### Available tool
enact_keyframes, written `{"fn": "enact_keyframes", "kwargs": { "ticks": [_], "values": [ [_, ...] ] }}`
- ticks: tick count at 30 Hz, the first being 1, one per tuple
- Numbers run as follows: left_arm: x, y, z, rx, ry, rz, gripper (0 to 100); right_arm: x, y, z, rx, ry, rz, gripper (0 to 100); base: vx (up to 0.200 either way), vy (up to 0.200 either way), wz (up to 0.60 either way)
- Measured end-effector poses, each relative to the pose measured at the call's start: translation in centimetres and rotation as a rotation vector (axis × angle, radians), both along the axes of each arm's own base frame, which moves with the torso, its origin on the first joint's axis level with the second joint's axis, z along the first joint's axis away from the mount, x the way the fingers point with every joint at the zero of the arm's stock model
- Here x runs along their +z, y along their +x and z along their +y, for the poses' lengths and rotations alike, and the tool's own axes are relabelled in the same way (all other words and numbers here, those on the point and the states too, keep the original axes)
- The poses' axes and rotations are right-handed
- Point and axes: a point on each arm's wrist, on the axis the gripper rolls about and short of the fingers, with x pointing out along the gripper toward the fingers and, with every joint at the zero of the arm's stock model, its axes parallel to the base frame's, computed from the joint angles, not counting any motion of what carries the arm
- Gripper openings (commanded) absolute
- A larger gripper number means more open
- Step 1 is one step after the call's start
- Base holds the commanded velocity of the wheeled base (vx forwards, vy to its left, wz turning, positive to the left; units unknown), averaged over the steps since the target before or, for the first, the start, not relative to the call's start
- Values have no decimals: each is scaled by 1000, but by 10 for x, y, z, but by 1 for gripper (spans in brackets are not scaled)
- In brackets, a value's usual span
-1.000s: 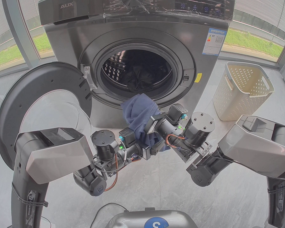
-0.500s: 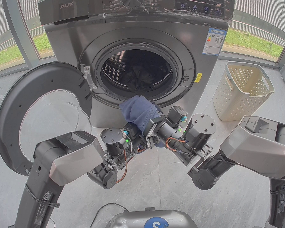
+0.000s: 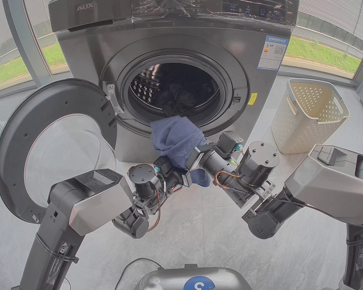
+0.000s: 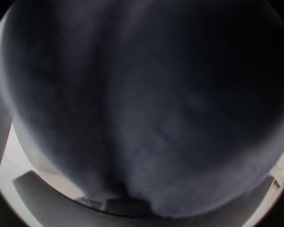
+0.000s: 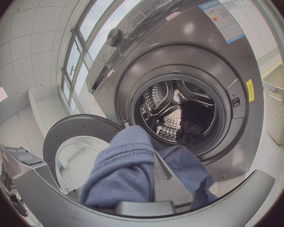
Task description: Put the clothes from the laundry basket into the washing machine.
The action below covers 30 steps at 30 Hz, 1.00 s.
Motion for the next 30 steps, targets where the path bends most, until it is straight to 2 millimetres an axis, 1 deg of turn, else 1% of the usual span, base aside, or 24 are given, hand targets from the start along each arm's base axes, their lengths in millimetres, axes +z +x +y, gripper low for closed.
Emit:
{"fn": "enact_keyframes", "kwargs": {
  "ticks": [4, 7, 10, 16, 24, 30],
  "values": [
    [5, 1, 7, 17, -4, 0, 0, 2, 8, -11, -32, 3, -4, 0, 0, 0, 0],
    [14, -1, 13, 31, -7, 1, 0, 2, 17, -22, -73, 10, -1, 0, 0, 0, 0],
    [24, -7, 17, 34, -11, 5, 0, 0, 26, -35, -120, 14, 8, 0, 0, 0, 0],
    [49, -25, 28, 33, -15, 13, 0, -9, 36, -47, -164, 3, 31, 0, 0, 0, 0],
    [81, -45, 40, 27, -36, -1, 0, -23, 36, -45, -164, -24, 60, 0, 0, 0, 0],
    [93, -51, 42, 26, -46, -21, 0, -26, 32, -40, -150, -35, 65, 0, 0, 0, 0]
  ]
}}
